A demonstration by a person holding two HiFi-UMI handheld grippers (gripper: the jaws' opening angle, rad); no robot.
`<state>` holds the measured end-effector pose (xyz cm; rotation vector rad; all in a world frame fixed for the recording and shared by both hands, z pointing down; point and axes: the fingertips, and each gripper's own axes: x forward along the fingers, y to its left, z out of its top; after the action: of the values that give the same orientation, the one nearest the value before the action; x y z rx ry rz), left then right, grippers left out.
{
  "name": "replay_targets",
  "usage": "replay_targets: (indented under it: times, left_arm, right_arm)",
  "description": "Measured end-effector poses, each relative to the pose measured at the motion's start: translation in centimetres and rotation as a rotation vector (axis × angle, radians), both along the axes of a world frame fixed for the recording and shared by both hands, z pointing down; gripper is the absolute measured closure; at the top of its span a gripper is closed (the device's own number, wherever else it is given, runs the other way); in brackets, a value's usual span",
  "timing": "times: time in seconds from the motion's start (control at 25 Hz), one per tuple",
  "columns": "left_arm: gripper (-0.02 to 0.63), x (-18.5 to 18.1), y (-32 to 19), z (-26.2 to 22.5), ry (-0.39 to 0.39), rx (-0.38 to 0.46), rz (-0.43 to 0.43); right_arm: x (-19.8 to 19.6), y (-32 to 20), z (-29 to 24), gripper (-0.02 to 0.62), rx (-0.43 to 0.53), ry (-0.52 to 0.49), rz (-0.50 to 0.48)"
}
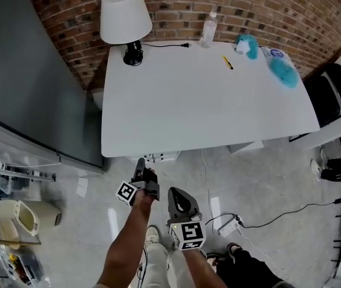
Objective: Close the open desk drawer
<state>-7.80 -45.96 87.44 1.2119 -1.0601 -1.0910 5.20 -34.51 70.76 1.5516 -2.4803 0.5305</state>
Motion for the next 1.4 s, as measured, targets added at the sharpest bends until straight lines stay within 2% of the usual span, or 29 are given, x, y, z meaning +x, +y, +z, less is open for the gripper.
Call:
replay_targets:
  times: [0.28, 1.04, 1.28, 1.4]
  left_arm:
    - [0.600, 0.4, 2.4, -3.5, 0.009, 0.013, -0.036]
    - [0.600, 1.2, 6.5, -17.0, -0.084, 0.128, 0.028]
    - [0.600, 1.3, 7.8, -21.7, -0.083, 0.161, 0.024]
    - [0.600, 1.4, 8.6, -25.0, -0.122, 0.183, 0.033]
  right_arm:
    - [-0.2, 0.6, -1.7, 0.584, 0.005, -0.011, -0.006]
    - [-0.5, 1.5, -9.0, 0.584, 0.037, -0.036, -0.010]
    - [-0.5, 2.2, -12.2, 0.584, 0.060, -0.044, -0.002]
    - [-0.4, 2.5, -14.3, 0.584, 0.068, -0.044, 0.000]
